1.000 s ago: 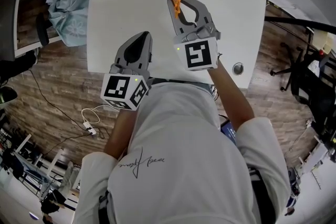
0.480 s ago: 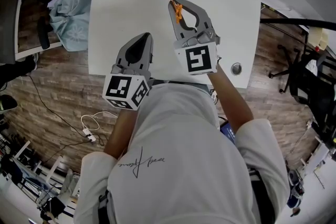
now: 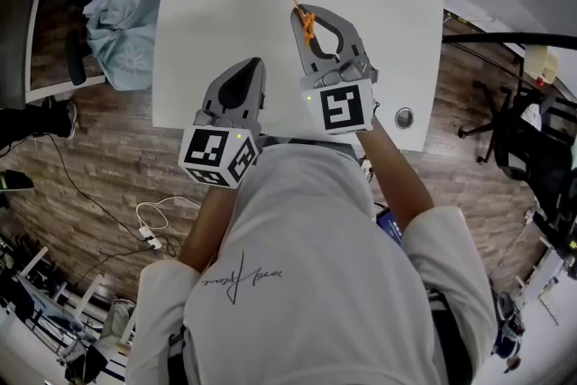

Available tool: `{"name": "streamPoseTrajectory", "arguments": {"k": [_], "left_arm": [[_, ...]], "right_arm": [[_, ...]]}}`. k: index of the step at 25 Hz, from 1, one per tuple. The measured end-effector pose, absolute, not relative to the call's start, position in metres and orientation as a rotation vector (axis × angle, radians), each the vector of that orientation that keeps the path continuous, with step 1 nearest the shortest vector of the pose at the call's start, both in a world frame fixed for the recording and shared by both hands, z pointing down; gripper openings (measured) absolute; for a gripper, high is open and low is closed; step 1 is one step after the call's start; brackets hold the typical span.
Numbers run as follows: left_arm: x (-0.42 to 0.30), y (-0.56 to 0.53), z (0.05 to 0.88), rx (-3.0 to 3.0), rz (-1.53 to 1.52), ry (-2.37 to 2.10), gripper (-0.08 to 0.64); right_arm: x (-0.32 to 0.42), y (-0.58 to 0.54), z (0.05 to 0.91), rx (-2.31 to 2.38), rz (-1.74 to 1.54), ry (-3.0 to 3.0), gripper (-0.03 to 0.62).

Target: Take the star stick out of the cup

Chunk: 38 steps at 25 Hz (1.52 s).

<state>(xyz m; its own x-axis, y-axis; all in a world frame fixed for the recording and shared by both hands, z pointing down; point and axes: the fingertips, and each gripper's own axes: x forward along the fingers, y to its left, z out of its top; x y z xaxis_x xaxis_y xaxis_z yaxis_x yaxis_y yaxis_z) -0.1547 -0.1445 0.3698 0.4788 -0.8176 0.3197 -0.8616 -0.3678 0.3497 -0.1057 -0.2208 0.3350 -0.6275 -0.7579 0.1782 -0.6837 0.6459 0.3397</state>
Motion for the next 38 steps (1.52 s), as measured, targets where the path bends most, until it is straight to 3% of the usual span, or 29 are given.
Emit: {"name": "streamPoseTrajectory", "arguments": {"k": [38], "left_arm": [[-0.176, -0.124, 0.362, 2.303, 0.078, -1.357, 0.003]], "right_arm": [[-0.114, -0.16, 0.363, 1.172, -0.091, -2.552, 0.023]]}}
